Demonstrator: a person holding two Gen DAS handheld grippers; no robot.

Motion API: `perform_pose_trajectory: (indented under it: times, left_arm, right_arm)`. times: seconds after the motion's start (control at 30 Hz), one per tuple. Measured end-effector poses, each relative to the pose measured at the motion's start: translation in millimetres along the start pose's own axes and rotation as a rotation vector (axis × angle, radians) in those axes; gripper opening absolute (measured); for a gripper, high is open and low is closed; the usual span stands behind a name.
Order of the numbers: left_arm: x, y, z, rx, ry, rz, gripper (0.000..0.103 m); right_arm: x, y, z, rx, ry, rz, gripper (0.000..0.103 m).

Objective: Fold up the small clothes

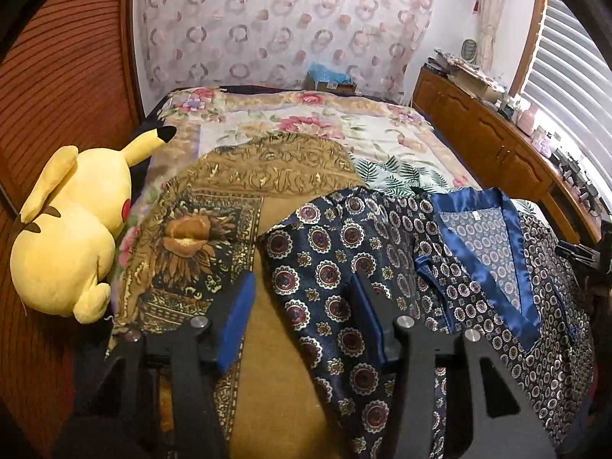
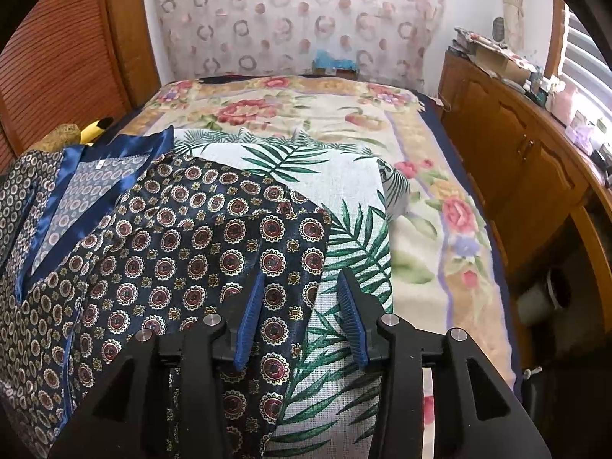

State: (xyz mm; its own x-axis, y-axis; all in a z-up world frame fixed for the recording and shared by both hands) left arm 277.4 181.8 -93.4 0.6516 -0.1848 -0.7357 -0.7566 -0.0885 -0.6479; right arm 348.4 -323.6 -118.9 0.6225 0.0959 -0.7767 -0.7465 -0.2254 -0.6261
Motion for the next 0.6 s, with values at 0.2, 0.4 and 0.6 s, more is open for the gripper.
perform_pose_trajectory:
  times: [0.2,0.4,0.6]
  left_arm:
    - [-3,-1,-1,-0.002,0.033,-0.014,0.038]
    - [-8,-2,-9,0.023,0.027,-0.032,0.012]
    - [-18,-3,-27,0.086,0.012,-0.066,0.004]
  right_arm:
    - [0,0,0,0.000,-0.001,0.000,0.040]
    - [0,0,0,0.000,-0.001,0.000,0.040]
    - [0,0,-1,0.000,-0.002,0.000,0.040]
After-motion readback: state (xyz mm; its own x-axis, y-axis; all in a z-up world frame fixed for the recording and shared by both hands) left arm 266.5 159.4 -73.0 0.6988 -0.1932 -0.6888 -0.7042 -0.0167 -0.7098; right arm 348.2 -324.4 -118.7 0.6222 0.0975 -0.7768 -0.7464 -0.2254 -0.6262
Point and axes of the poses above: each gripper's, at about its wrist camera, not at the fingertips, and x roughly the way its jaws point, z to its left, y to its underside, the point moved 1 cm from there along x, roughly the way its jaws point, and after that the axes turned 4 degrees about y, right-handed, at the moved point
